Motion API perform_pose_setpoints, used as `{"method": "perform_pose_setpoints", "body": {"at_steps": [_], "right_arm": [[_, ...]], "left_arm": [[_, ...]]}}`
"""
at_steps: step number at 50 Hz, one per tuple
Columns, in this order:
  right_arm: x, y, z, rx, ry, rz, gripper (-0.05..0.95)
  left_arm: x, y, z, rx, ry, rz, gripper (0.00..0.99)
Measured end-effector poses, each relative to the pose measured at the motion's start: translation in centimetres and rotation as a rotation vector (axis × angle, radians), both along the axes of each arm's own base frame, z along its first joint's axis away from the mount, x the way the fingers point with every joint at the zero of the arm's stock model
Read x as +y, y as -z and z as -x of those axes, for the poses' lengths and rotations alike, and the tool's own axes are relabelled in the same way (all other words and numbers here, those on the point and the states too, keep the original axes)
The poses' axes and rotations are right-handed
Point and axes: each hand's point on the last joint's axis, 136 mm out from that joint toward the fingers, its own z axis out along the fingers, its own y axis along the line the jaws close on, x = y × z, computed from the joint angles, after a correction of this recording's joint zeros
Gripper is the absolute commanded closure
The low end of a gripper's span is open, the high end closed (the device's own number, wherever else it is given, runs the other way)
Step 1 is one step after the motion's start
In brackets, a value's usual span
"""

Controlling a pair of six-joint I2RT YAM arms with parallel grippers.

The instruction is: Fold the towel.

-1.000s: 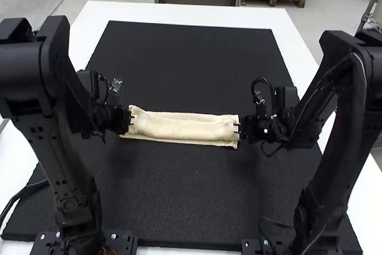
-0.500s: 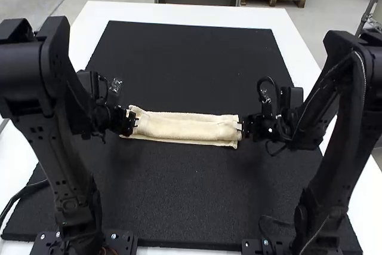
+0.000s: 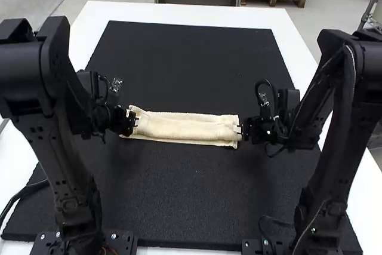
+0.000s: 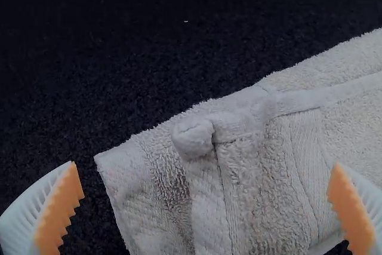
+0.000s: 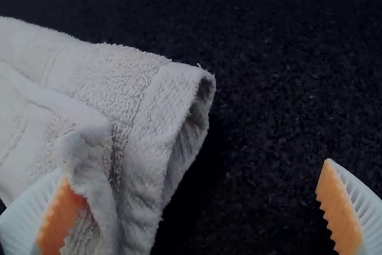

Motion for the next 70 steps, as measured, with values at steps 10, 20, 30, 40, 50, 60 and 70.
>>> {"method": "perform_pose_setpoints", "body": {"at_steps": [10,20,30,40,50,60,70], "right_arm": [[1.6,-0.4,0.0,-0.012,-0.043,-0.003,0.01],[2.5,-0.5,0.1,-0.010,-0.060,-0.006,0.01],[2.5,0.2,-0.3,0.007,-0.049,0.000,0.01],[2.6,0.4,-0.5,0.010,-0.045,-0.003,0.01],[3.8,0.3,-0.4,0.013,-0.066,-0.006,0.01],[5.1,0.3,0.0,0.017,-0.096,-0.011,0.14],[5.1,0.3,0.0,0.027,-0.090,-0.017,0.38]], "left_arm": [[0.0,0.0,0.0,-0.002,0.002,0.001,0.038],[0.0,0.0,0.0,-0.002,0.002,0.001,0.038],[0.4,0.0,0.0,-0.001,-0.010,0.002,0.038],[0.8,0.0,0.0,-0.002,-0.021,0.001,0.038],[0.8,-0.1,0.0,-0.003,-0.021,0.000,0.038],[0.8,-0.1,0.0,-0.006,-0.019,-0.002,0.038],[0.7,-0.1,0.0,-0.008,-0.014,0.002,0.038]]}}
